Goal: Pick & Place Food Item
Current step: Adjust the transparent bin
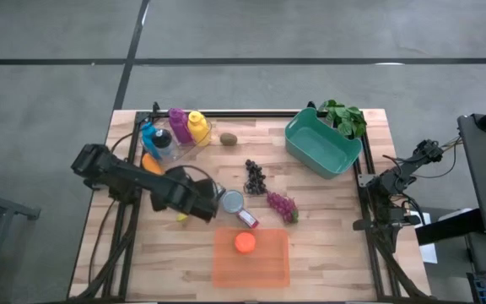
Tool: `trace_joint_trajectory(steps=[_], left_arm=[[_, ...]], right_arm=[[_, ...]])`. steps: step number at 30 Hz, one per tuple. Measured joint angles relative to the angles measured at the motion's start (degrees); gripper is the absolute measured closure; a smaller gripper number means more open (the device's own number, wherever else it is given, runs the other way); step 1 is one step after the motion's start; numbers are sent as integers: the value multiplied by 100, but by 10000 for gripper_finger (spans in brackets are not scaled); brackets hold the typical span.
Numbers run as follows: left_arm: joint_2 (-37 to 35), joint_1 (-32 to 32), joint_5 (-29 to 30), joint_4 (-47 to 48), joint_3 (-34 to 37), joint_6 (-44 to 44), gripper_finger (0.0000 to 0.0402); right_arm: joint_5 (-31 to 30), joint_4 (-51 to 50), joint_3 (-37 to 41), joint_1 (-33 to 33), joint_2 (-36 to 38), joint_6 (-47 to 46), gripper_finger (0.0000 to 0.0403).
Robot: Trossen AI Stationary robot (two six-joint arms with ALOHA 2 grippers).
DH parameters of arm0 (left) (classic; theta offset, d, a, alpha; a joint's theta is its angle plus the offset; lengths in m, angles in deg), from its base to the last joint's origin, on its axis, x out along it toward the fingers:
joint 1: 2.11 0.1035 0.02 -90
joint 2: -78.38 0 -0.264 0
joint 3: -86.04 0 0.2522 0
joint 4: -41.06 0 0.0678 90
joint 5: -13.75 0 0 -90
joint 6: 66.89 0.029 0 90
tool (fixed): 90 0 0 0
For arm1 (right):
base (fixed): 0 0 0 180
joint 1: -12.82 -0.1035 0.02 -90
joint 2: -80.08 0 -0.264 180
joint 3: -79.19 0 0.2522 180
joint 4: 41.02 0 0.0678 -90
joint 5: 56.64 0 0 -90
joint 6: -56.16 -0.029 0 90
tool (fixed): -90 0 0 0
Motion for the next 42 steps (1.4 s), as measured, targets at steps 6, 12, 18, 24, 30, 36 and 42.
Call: trace_joint_trajectory(steps=[6, 12, 18, 24, 30, 36, 42], left_arm=[[0, 412, -349, -31, 369, 435, 209], [0, 1085, -869, -250, 996, 1599, 209], [-19, 1617, -1135, -269, 1546, 2329, 209], [-31, 1878, -1002, -323, 1917, 2742, 209], [-33, 1855, -301, -513, 2241, 3236, 209], [-33, 1768, 382, -557, 2375, 3349, 209], [-33, 1769, 298, -592, 2613, 3243, 209]], right_arm=[[0, -2, 0, 0, 2, -2, 395], [0, 0, 1, 0, 2, -2, 395], [0, 0, 0, -2, 2, 0, 395], [0, -1, 2, -1, 2, 0, 395], [0, 0, 2, -2, 2, -1, 395], [0, 0, 0, -2, 2, -2, 395], [0, -2, 1, -2, 1, -1, 395]])
